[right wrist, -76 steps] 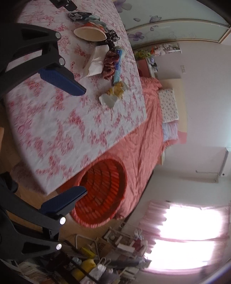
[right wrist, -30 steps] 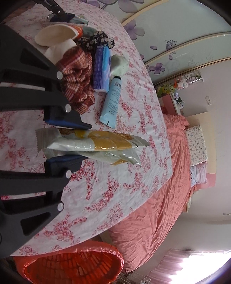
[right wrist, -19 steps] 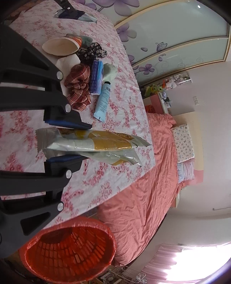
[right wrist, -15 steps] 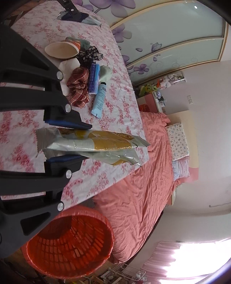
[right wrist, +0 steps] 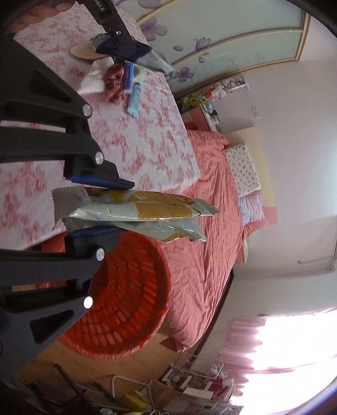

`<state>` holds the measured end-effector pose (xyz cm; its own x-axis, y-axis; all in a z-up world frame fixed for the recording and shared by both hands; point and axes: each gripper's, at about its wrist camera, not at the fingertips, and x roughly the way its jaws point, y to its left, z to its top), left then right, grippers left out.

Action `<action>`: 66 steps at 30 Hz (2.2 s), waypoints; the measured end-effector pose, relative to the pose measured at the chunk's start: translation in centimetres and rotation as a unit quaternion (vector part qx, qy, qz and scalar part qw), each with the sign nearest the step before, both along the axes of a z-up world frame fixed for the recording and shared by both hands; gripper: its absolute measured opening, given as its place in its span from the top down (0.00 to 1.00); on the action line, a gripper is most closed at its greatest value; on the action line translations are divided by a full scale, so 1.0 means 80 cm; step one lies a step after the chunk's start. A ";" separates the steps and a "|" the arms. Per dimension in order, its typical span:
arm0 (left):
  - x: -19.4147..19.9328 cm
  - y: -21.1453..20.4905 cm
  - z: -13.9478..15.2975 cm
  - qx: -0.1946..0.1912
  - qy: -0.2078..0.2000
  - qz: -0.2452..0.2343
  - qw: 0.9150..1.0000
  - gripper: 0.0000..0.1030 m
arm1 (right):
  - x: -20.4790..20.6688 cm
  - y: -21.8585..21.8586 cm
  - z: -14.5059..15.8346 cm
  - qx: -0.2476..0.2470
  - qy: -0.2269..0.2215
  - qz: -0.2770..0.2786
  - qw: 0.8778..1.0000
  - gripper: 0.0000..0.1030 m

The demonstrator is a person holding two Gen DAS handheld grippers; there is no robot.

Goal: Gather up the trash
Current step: 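Carry both wrappers to the orange basket and open both tools to drop them, then grasp the white tissue with the right tool while the left tool grasps the red paper cup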

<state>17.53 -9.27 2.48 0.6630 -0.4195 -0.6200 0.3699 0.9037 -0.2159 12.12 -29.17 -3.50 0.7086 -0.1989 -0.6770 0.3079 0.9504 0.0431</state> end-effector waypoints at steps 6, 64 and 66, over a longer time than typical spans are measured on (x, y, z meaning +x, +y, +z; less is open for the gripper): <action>-0.004 -0.093 -0.006 -0.008 0.010 -0.085 0.996 0.68 | -0.025 -0.058 -0.009 -0.003 0.001 -0.048 0.999 0.74; 0.010 0.192 -0.081 0.128 0.025 0.207 0.970 0.26 | 0.041 0.171 -0.089 0.028 0.069 0.151 0.986 0.43; 0.012 0.193 -0.085 0.130 0.028 0.207 0.969 0.26 | 0.050 0.198 -0.098 0.031 0.076 0.176 0.981 0.43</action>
